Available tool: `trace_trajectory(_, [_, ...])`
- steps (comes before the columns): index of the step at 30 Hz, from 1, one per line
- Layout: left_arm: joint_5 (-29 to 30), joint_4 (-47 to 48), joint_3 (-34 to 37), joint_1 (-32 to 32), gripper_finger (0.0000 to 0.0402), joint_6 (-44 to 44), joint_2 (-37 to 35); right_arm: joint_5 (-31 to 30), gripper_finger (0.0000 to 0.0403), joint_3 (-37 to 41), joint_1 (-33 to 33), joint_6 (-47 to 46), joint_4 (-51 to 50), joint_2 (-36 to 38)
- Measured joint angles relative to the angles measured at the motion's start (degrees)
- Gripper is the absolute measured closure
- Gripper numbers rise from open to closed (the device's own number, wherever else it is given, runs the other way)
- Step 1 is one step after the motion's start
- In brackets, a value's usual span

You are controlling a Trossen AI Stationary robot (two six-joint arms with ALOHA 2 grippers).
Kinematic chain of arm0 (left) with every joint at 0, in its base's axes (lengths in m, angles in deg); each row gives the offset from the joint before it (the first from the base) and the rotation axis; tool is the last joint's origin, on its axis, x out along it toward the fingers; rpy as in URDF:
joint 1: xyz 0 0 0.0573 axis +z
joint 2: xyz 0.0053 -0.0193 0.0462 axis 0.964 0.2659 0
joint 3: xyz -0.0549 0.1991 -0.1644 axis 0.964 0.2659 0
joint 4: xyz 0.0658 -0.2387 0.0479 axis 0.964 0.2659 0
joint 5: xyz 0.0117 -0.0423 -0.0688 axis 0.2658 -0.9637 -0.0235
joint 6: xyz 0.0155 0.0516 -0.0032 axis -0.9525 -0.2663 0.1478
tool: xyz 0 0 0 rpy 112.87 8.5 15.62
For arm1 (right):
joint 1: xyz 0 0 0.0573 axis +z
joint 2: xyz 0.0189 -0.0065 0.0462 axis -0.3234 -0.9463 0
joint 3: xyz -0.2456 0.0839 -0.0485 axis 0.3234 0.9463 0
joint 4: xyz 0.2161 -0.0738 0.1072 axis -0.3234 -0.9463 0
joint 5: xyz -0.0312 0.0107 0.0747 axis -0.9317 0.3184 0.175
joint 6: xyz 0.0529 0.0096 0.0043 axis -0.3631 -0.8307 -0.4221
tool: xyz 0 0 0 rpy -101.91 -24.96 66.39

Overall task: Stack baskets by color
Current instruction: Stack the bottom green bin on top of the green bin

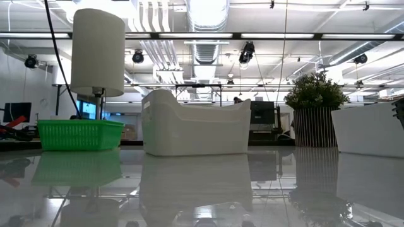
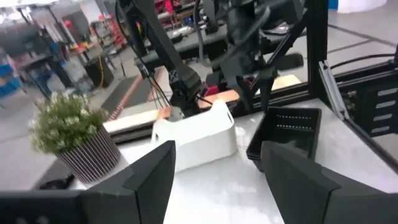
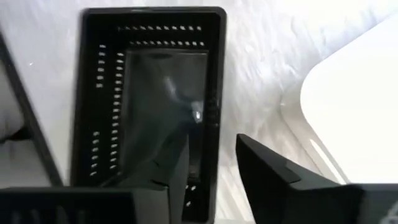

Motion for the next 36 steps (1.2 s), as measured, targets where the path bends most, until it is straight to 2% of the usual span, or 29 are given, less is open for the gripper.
trace_trajectory(3, [0.0,2.8,0.1,-0.2,0.018,5.4,0.0,-1.9,0.0262,-2.1,0.0,0.3,-1.5,1.0])
trace_trajectory(7, [0.0,13.1,0.1,-0.5,0.018,18.0,0.0,-14.4,0.0259,-3.6,0.0,6.4,-1.8,1.1])
trace_trajectory(10, [-0.1,24.6,0.2,-0.7,0.018,32.4,0.0,-22.0,0.0266,-3.9,-0.5,12.9,-1.6,0.9])
trace_trajectory(14, [-1.7,43.6,-1.0,-1.8,0.018,54.9,0.0,-27.2,0.0279,-3.9,-2.9,20.5,-1.5,0.9])
trace_trajectory(16, [-6.2,49.9,-1.4,-2.9,0.018,64.4,0.0,-29.0,0.0285,-3.9,-4.2,24.3,-1.5,0.9])
trace_trajectory(20, [-20.5,57.3,-2.4,-6.4,0.018,79.1,0.0,-30.2,0.0296,-3.9,-7.5,31.0,-1.5,0.9])
trace_trajectory(27, [-36.9,75.4,-6.0,-14.6,0.018,108.2,0.0,-30.5,0.0305,-3.9,-11.9,38.4,-1.4,0.9])
trace_trajectory(31, [-42.1,81.9,-6.1,-18.8,0.018,120.4,0.0,-32.8,0.0305,-3.9,-12.9,40.7,-1.3,0.9])
trace_trajectory(36, [-42.2,80.3,-2.8,-21.3,0.018,125.9,0.1,-33.2,0.0307,-3.9,-12.9,41.8,-1.3,0.9])
